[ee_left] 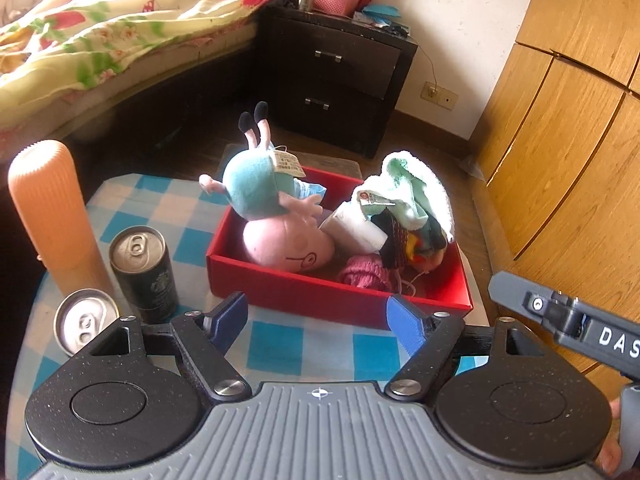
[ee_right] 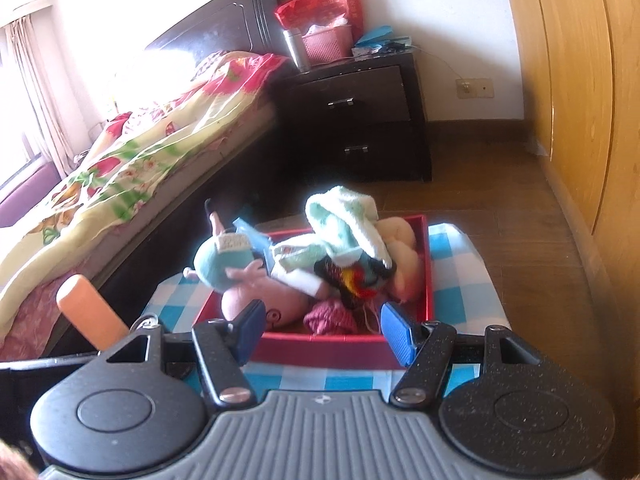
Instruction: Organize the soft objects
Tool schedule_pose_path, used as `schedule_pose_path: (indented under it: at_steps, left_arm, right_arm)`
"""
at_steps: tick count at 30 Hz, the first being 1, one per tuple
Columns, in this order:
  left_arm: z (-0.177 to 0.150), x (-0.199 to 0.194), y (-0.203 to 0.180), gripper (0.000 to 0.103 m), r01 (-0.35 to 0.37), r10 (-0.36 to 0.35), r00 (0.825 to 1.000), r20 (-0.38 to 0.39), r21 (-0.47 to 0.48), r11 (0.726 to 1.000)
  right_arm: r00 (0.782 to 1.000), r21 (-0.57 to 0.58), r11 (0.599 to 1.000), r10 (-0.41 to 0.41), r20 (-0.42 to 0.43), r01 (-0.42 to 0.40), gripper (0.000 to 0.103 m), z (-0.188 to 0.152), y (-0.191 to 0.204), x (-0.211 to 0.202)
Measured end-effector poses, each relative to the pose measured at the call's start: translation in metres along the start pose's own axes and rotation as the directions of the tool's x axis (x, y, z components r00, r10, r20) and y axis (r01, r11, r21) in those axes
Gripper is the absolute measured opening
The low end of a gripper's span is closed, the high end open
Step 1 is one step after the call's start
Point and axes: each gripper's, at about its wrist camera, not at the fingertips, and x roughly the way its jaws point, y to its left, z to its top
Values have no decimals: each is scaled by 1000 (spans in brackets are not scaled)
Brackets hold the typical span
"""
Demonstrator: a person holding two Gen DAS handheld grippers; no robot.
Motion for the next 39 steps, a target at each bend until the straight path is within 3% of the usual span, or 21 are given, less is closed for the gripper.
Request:
schedule_pose_path:
  at_steps: [18,39]
  left_arm:
    - [-23,-26,-11,80,-43,39,998,46,78,996]
    - [-32,-34,-9,84,-48,44,997,65,59,997]
  right_arm:
    - [999,-55,998,6,37,-4,42,-39,10,-46]
    - [980,-145,980,-114,161,138,49,-39,19,-53]
